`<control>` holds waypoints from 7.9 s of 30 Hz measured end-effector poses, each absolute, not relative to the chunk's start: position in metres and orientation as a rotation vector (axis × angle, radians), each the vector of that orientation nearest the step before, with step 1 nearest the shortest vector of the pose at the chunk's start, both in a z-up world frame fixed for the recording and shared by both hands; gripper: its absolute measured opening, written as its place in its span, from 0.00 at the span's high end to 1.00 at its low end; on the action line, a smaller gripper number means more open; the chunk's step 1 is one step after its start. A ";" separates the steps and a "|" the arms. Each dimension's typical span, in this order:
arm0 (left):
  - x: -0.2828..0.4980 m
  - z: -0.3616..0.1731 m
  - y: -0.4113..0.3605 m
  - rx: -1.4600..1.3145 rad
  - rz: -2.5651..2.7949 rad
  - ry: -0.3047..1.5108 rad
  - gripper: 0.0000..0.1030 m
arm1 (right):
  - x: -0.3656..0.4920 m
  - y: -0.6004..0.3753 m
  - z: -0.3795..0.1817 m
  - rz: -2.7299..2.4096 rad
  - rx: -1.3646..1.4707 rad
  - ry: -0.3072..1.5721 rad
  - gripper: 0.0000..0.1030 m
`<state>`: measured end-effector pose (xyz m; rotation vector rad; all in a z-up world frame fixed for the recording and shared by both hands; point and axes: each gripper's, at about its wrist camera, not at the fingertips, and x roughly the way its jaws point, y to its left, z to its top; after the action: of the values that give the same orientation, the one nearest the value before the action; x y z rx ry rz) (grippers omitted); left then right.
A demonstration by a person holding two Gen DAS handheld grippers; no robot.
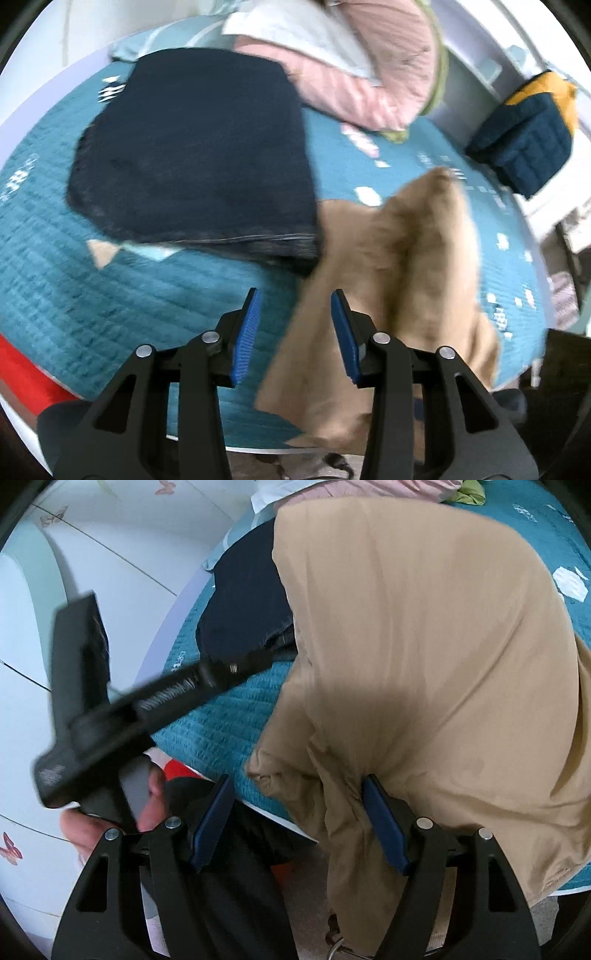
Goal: Fold large clothes
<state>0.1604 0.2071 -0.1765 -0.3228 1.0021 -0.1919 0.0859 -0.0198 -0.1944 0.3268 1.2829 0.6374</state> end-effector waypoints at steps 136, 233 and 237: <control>0.311 -0.220 0.127 -0.099 -0.215 1.165 0.91 | 0.256 -0.155 -0.225 0.438 0.430 1.349 0.97; 0.218 -0.257 0.141 -0.603 -0.747 1.218 0.39 | 0.173 -0.205 -0.269 0.712 0.811 1.170 0.33; 0.208 -0.241 0.135 -0.582 -0.732 1.178 0.41 | 0.163 -0.208 -0.243 0.706 0.782 1.104 0.44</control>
<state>0.2081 0.1351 -0.2415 -0.5825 1.1777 -0.7322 0.1627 -0.2076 -0.2426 0.7823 1.1045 0.7063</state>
